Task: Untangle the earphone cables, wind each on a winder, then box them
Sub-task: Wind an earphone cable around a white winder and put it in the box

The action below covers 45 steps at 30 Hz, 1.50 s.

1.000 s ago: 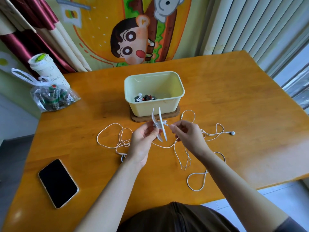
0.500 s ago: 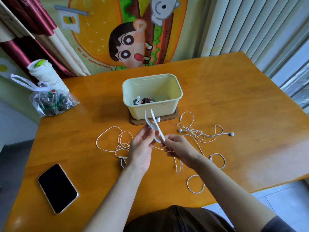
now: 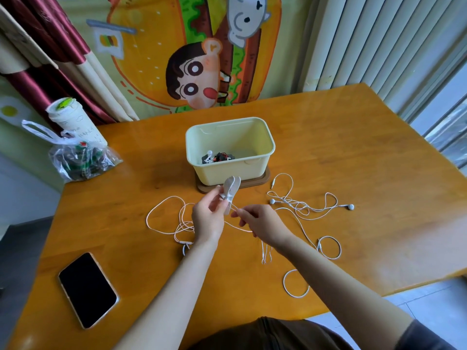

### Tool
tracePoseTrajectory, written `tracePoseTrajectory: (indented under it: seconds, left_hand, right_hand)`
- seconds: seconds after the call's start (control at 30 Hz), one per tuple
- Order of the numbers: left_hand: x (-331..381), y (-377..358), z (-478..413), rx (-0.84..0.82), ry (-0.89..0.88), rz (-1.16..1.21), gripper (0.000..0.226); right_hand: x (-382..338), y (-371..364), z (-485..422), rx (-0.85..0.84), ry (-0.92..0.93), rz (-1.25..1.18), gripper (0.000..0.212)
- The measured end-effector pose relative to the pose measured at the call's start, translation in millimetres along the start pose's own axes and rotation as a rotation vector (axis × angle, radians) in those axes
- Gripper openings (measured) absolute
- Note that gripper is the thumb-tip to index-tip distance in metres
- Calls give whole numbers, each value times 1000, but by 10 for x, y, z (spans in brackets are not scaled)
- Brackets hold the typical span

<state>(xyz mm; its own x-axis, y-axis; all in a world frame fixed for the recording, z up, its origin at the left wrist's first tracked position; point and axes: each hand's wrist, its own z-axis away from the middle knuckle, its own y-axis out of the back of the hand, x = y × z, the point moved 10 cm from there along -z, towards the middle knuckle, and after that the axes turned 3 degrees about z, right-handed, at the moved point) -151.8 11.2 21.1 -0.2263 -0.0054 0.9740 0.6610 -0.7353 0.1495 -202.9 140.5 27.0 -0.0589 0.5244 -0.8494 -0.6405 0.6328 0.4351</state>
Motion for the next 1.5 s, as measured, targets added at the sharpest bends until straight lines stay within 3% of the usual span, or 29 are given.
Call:
tracePoseTrajectory:
  seconds: [0.17, 0.33, 0.67, 0.83, 1.0, 1.13, 1.27, 1.5]
  left_hand:
    - [208, -41, -56, -55, -178, -261, 34]
    - [330, -76, -8, -102, -273, -362, 27]
    - [278, -186, 13, -310, -186, -167, 35]
    - [357, -249, 107, -411, -153, -48, 39]
    - [406, -320, 213, -503, -110, 92, 36]
    - [398, -291, 185, -424, 3, 393, 36]
    - [454, -318, 177, -396, 59, 580, 33]
    - [482, -342, 203, -366, 90, 707, 30]
  right_hand:
    - [-338, 165, -94, -60, 169, 369, 28]
    - [-556, 443, -112, 63, 293, 422, 16]
    - [-609, 810, -171, 241, 363, 357, 8]
    - [-693, 865, -138, 232, 408, 342, 7]
    - [-611, 835, -186, 87, 335, 103, 6]
    - [-481, 727, -171, -18, 233, -210, 12]
    - [-412, 575, -125, -53, 176, -314, 13]
    - [-288, 291, -73, -107, 39, -487, 21]
